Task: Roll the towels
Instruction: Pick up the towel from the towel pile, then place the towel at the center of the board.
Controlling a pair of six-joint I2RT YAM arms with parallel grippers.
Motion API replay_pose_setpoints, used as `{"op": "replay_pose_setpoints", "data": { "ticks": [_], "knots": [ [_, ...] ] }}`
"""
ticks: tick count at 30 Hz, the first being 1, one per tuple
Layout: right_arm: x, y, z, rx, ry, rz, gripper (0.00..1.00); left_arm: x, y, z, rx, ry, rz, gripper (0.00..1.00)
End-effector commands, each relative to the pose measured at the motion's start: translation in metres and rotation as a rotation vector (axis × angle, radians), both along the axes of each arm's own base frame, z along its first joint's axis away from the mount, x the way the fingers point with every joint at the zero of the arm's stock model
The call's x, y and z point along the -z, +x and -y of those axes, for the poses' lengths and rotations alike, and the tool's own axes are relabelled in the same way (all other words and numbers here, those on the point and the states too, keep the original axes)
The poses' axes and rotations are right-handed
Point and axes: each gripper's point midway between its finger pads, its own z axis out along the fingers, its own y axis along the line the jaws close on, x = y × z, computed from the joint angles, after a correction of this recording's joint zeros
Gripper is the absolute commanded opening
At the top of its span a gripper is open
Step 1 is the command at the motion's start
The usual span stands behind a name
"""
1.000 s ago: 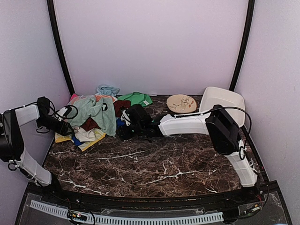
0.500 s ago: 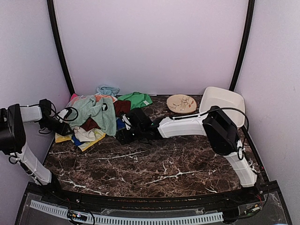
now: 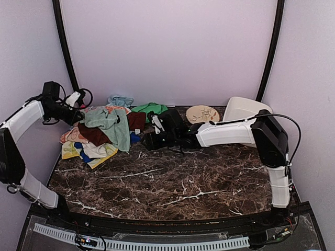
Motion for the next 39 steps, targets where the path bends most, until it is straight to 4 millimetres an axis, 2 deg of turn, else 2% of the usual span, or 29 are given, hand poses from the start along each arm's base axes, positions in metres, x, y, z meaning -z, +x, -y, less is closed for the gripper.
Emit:
{"op": "replay_pose_setpoints", "data": {
  "ticks": [1, 4, 6, 11, 12, 13, 14, 18, 22, 26, 30, 33, 36, 39],
  "knots": [
    [-0.035, 0.004, 0.008, 0.015, 0.080, 0.039, 0.66, -0.072, -0.031, 0.068, 0.136, -0.019, 0.073, 0.00],
    [-0.051, 0.000, 0.012, 0.013, 0.103, 0.062, 0.67, -0.110, -0.039, 0.105, 0.198, -0.020, 0.100, 0.00],
    [-0.065, -0.007, 0.011, 0.007, 0.111, 0.109, 0.73, -0.135, -0.046, 0.127, 0.237, -0.027, 0.123, 0.00],
    [-0.083, -0.044, -0.007, -0.044, 0.108, 0.230, 0.81, -0.193, -0.056, 0.163, 0.302, 0.035, 0.230, 0.00],
    [-0.083, -0.048, -0.010, -0.049, 0.108, 0.240, 0.83, -0.200, -0.059, 0.166, 0.313, 0.056, 0.233, 0.00],
    [-0.080, -0.051, -0.013, -0.057, 0.108, 0.243, 0.86, -0.220, -0.063, 0.168, 0.321, 0.069, 0.274, 0.00],
    [-0.076, -0.053, -0.016, -0.062, 0.107, 0.239, 0.88, -0.227, -0.066, 0.171, 0.329, 0.085, 0.284, 0.00],
    [-0.052, -0.047, -0.023, -0.041, 0.083, 0.198, 0.89, -0.247, -0.073, 0.164, 0.317, 0.144, 0.336, 0.00],
    [-0.044, -0.051, -0.028, -0.054, 0.104, 0.195, 0.88, -0.261, -0.091, 0.161, 0.343, 0.124, 0.378, 0.00],
    [-0.041, -0.059, -0.046, -0.099, 0.092, 0.230, 0.88, -0.253, -0.099, 0.158, 0.361, 0.141, 0.352, 0.00],
    [-0.028, -0.042, -0.055, -0.042, 0.048, 0.251, 0.87, -0.248, -0.110, 0.159, 0.388, 0.123, 0.324, 0.00],
    [-0.022, -0.028, -0.047, -0.003, 0.009, 0.271, 0.86, -0.247, -0.123, 0.161, 0.440, 0.112, 0.323, 0.00],
    [-0.029, -0.028, -0.031, -0.053, 0.063, 0.245, 0.87, -0.242, -0.130, 0.157, 0.472, 0.148, 0.332, 0.00],
    [-0.027, -0.030, -0.014, -0.128, 0.111, 0.192, 0.89, -0.236, -0.132, 0.153, 0.483, 0.183, 0.335, 0.00]
  ]
}}
